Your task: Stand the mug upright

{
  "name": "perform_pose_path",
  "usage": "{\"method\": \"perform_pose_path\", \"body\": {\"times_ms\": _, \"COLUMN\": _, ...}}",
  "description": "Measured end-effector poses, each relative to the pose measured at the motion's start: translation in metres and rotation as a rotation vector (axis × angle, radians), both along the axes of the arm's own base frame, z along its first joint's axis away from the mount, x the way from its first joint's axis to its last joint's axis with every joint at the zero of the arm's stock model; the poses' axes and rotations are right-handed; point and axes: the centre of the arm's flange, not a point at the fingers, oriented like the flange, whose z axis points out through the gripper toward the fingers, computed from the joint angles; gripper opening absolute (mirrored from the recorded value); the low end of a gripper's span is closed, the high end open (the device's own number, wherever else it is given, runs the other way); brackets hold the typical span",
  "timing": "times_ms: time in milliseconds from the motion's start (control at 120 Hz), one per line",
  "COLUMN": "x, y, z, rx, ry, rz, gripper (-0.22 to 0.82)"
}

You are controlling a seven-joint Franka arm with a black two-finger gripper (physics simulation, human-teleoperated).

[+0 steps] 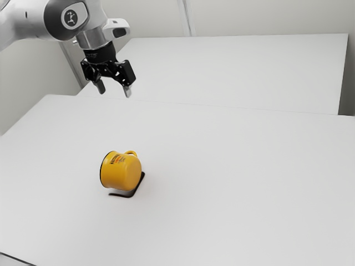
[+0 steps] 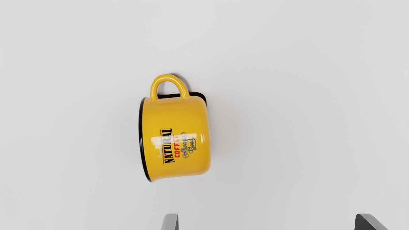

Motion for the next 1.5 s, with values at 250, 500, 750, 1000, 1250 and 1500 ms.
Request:
{"method": "perform_pose_path", "body": {"times_ms": 250, "x": -0.006, "y": 0.002, "z": 0.001, "rx": -0.001, "ry": -0.002, "rz": 0.005, "gripper": 0.60}}
{"method": "perform_pose_path", "body": {"times_ms": 500, "x": -0.026, "y": 0.037, "z": -0.021, "rx": -0.022, "ry": 0.021, "rz": 0.077, "gripper": 0.60}}
{"method": "perform_pose_path", "body": {"times_ms": 750, "x": -0.036, "y": 0.098, "z": -0.069, "rx": -0.127, "ry": 0.049, "rz": 0.171, "gripper": 0.60}}
{"method": "perform_pose_path", "body": {"times_ms": 1000, "x": -0.046, "y": 0.135, "z": -0.133, "rx": -0.262, "ry": 0.049, "rz": 0.186, "gripper": 0.60}}
{"method": "perform_pose_path", "body": {"times_ms": 1250, "x": -0.055, "y": 0.156, "z": -0.177, "rx": -0.385, "ry": 0.000, "rz": 0.170, "gripper": 0.60}}
{"method": "perform_pose_path", "body": {"times_ms": 1500, "x": -0.057, "y": 0.168, "z": -0.226, "rx": -0.526, "ry": -0.055, "rz": 0.154, "gripper": 0.60}}
